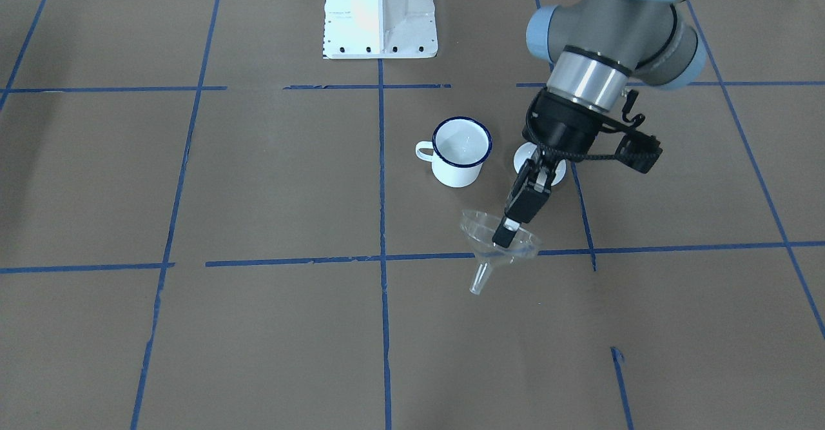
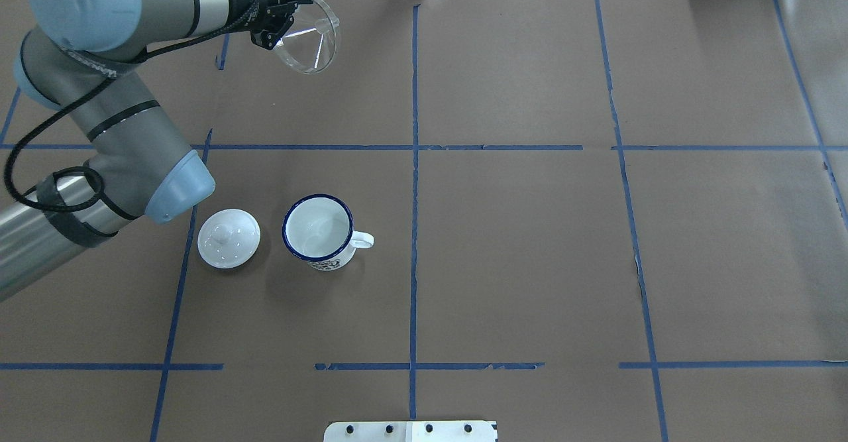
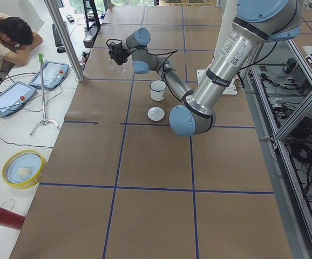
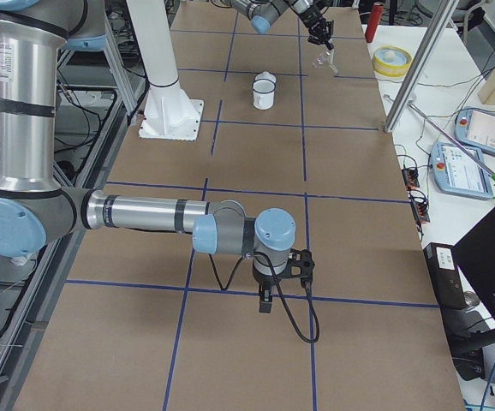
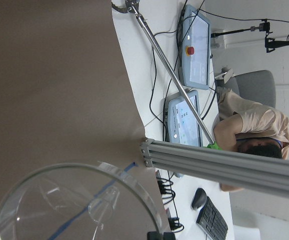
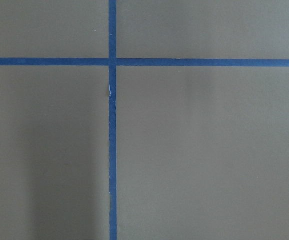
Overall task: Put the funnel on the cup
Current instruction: 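Lift the funnel and carry it over the open mug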
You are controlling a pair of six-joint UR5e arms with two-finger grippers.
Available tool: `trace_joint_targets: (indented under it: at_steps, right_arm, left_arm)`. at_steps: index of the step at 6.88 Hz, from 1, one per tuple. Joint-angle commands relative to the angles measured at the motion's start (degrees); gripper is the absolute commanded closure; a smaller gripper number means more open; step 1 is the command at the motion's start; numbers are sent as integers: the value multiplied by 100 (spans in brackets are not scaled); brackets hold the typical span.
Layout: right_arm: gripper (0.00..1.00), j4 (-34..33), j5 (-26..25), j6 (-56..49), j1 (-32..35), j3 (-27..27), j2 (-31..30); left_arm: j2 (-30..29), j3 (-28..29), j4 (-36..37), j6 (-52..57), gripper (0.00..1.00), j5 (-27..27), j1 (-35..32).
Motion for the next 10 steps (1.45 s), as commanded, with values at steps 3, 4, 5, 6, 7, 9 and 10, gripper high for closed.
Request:
trace_joint_targets:
  at_steps: [3, 4, 5, 6, 7, 9, 10]
  right_arm:
    - [0, 0, 0, 0, 0, 0, 0]
    - [0, 0, 0, 0, 0, 0, 0]
    - [0, 0, 0, 0, 0, 0, 0]
    - [0, 0, 0, 0, 0, 0, 0]
    - [0, 0, 0, 0, 0, 0, 0]
    - [0, 0, 0, 0, 0, 0, 0]
    - [0, 0, 0, 0, 0, 0, 0]
  left_arm:
    - [-231, -2069, 3439, 1630, 100, -1504, -170]
    - [-432, -2124, 4222, 2217, 100, -1846, -83]
    - [-539, -2116, 4830, 2728, 100, -1893, 92]
    - [-662, -2108, 5419, 3220, 100, -1902, 206]
    - [-750, -2064, 5791, 3538, 100, -1911, 268]
    - [-1319, -1015, 6128, 3805, 100, -1902, 383]
    - [-1479, -600, 6137, 4066, 100, -1902, 470]
